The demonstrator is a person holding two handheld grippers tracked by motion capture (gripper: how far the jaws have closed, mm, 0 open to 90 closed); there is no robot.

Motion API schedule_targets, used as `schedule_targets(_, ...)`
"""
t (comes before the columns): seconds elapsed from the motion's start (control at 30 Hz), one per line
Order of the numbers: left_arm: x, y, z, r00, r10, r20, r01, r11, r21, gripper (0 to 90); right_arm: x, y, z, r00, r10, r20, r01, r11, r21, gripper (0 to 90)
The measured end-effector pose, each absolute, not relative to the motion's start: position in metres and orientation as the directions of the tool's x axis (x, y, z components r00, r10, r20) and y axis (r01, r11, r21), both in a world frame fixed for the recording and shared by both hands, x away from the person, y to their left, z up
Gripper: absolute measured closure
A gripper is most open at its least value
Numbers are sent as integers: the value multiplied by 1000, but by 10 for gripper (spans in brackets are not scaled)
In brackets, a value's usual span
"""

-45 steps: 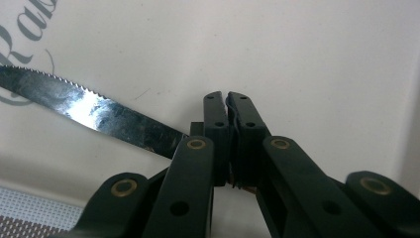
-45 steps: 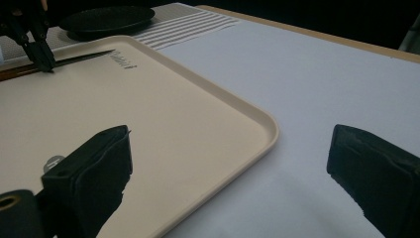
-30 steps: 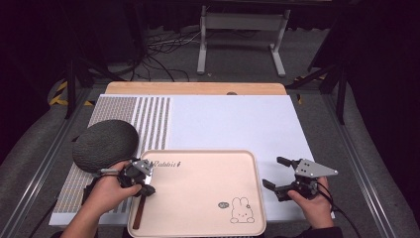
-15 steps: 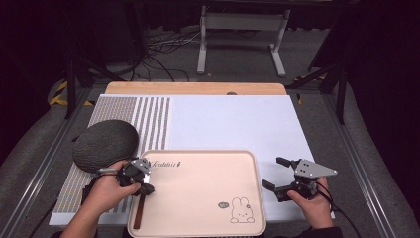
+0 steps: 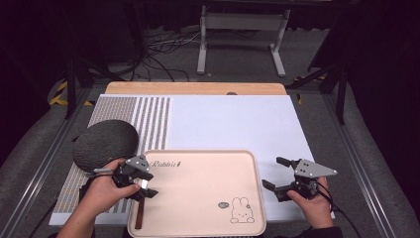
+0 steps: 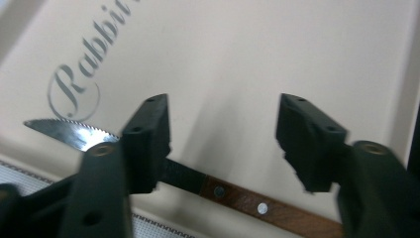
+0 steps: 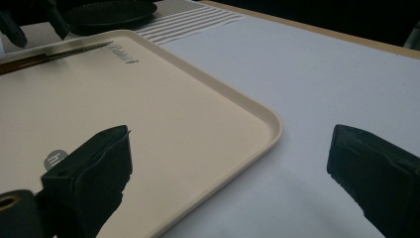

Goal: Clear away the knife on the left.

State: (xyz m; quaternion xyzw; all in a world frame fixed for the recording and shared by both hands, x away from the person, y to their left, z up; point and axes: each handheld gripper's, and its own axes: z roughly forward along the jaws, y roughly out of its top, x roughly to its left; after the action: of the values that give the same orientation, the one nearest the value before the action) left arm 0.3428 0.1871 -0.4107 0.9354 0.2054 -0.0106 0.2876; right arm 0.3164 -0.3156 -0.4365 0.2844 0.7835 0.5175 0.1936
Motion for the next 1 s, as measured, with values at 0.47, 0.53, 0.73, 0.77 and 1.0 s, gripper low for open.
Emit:
schedule_targets(0.47, 323, 232, -400, 912, 406, -66, 297, -538, 789, 107, 315, -315, -434, -761, 649, -14, 232, 292, 928, 44)
schedule_targets(0.53, 321, 241, -402, 906, 418, -72, 294, -496, 817, 103, 315, -316, -433, -759, 650, -12, 230, 286, 930, 44)
schedule_targets(0.73, 314, 265, -412, 893, 446, -64, 256, -385, 887, 94, 315, -316, -433, -757, 653, -14, 225, 280, 933, 43)
schedule_targets(0.77, 313, 269, -414, 893, 446, -68, 252, -367, 895, 91, 315, -316, -433, -757, 653, -15, 224, 281, 933, 43)
schedule_targets(1.0, 306, 289, -430, 874, 484, -47, 214, -295, 931, 84, 315, -317, -432, -753, 658, -11, 218, 266, 939, 41)
